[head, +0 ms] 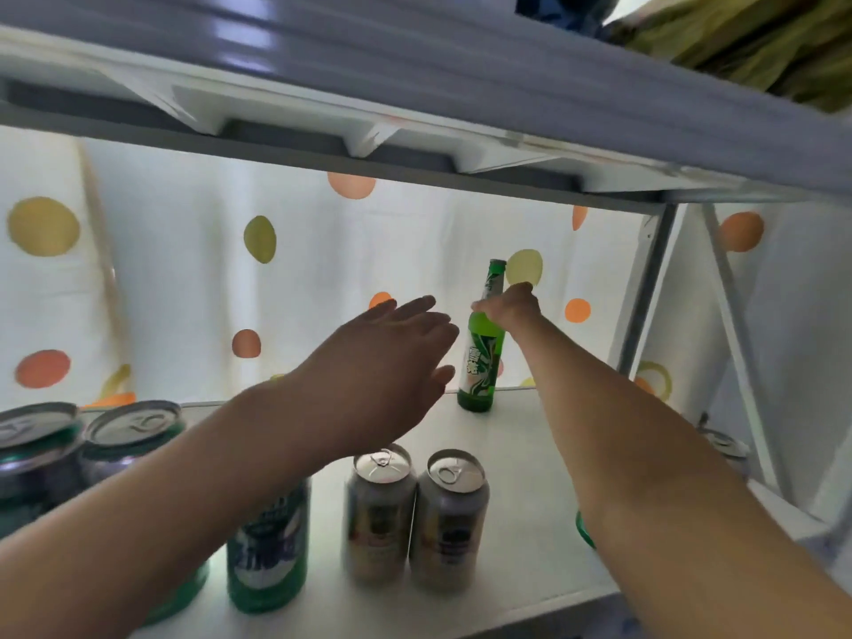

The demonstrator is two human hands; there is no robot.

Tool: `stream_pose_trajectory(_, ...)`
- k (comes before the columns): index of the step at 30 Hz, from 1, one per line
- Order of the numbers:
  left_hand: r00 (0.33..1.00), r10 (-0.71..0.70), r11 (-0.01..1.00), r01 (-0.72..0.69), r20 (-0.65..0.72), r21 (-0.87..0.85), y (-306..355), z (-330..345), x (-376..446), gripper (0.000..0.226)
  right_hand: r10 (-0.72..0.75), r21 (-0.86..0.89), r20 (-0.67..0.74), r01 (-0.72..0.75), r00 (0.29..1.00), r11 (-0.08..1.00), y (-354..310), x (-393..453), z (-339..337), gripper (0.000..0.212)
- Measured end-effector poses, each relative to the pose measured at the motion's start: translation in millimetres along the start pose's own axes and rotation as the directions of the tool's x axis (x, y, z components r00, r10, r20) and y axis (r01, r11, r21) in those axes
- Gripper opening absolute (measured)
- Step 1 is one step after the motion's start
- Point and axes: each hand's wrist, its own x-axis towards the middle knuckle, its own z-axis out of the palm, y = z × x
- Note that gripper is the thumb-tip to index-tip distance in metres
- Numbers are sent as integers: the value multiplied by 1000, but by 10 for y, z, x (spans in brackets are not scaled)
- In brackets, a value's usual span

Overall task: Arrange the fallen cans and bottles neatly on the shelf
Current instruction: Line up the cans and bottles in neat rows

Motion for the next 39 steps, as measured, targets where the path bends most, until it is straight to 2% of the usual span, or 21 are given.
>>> stream_pose_trajectory(2, 999, -37, 999, 38, -32, 16, 18, 70, 42, 35, 22, 42, 23, -23, 999, 999, -8, 121, 76, 94)
stream_pose_trajectory(4, 997, -79, 997, 79, -22, 1, 20, 94, 73, 41, 42, 45, 54, -44, 998, 998, 2, 238, 162, 95)
stream_pose_trajectory(10, 988, -142, 990, 143, 57, -13, -11, 147, 21, 52, 58, 115, 85, -68, 995, 991, 148, 340, 421, 75)
stream_pose_trajectory(17, 980, -190, 982, 190, 62, 11, -120, 68, -254, 51, -62, 122, 20, 59, 998, 991, 166, 160, 481, 68)
stream_pose_trajectory(20, 970, -230, 973, 227, 85, 38, -246, -76, -472, 53, -238, 57, 15, 236, 971, 970, 31, -26, 529, 66)
stream_pose_trajectory(23, 958, -273, 962, 271, 84, 43, -412, -282, -764, 56, -449, -66, 53, 452, 892, 889, -229, -318, 569, 64)
stream_pose_trajectory(28, 939, -343, 938, 343, 0, 42, -697, -704, -1369, 54, -699, -244, 152, 712, 698, 658, -810, -1041, 755, 52)
stream_pose_trajectory(33, 905, -419, 901, 424, -68, 92, -978, -1153, -2095, 51, -849, -306, 207, 857, 485, 415, -1501, -1823, 1014, 55)
stream_pose_trajectory(39, 836, -539, 818, 549, -108, 170, -1276, -1633, -3139, 52, -936, -269, 215, 938, 277, 216, -2324, -2787, 1410, 53)
